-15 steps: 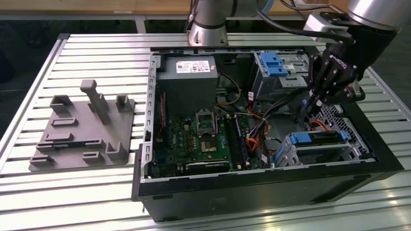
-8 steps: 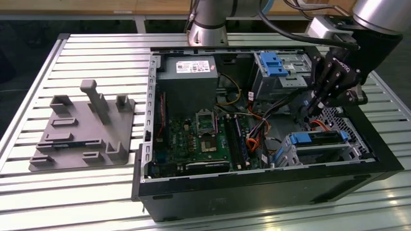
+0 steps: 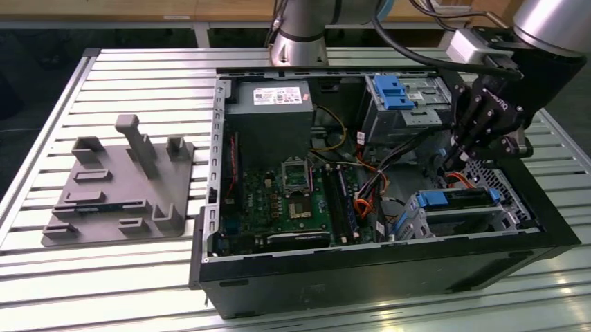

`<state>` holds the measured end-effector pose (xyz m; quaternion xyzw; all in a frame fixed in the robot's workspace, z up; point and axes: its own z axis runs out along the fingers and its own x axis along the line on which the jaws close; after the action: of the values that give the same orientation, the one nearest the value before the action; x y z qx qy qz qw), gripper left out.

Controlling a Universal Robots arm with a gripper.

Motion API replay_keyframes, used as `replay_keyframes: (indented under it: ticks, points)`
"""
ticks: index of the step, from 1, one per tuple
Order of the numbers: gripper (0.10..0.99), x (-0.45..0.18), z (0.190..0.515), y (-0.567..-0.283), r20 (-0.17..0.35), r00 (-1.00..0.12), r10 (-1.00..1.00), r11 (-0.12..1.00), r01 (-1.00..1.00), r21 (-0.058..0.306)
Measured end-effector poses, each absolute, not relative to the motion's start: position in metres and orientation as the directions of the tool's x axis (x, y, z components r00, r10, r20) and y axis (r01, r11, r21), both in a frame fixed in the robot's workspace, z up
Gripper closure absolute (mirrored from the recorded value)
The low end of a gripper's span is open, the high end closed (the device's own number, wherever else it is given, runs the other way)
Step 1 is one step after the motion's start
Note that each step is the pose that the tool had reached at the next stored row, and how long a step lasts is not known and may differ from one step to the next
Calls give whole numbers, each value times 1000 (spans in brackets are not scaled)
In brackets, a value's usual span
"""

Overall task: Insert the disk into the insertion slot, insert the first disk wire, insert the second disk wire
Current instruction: 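Insert the second disk wire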

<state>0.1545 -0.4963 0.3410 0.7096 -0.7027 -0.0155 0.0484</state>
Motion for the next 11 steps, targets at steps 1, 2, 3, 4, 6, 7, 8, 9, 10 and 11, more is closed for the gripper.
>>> replay_keyframes:
  ticks: [1,2,3,4,6,7,8,9,10,11]
  points:
    - [941,155,341,-497,41,11,-999,-7,-996,90]
    - [941,155,341,-498,36,10,-999,-7,-996,90]
    - [941,155,341,-498,30,9,-1000,-7,-996,90]
    - [941,155,341,-499,25,9,-1000,-6,-996,90]
    - [941,155,341,-501,17,7,-1000,-6,-996,90]
    - [941,155,341,-503,15,7,-1000,-5,-996,90]
    - [941,155,341,-504,12,7,-1000,-5,-996,90]
    - [941,155,341,-505,10,6,-1000,-5,-996,90]
    - [941,155,341,-507,9,6,-1000,-5,-996,90]
    - [941,155,341,-509,8,6,-1000,-5,-996,90]
